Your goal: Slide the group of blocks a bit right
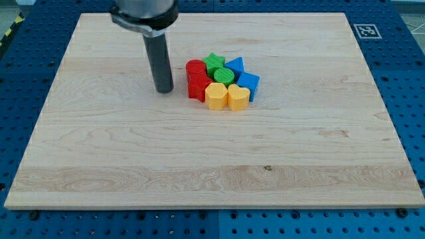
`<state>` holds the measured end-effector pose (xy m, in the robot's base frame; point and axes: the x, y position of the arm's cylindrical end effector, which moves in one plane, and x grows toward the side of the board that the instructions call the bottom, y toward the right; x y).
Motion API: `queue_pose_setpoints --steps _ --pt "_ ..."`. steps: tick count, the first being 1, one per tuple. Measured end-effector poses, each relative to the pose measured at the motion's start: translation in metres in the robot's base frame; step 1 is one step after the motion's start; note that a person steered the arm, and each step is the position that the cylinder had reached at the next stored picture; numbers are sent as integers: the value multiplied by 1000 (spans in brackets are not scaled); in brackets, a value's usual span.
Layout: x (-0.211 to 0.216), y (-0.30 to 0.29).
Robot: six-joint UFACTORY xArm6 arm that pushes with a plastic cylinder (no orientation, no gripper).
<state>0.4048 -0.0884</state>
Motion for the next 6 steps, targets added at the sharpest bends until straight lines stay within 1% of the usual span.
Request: queue_pose_setpoints --steps 2,3,4,5,6 --pt "-38 27" --pt "-47 33" --pt "-26 6" --pt "7 -2" --pt "16 22"
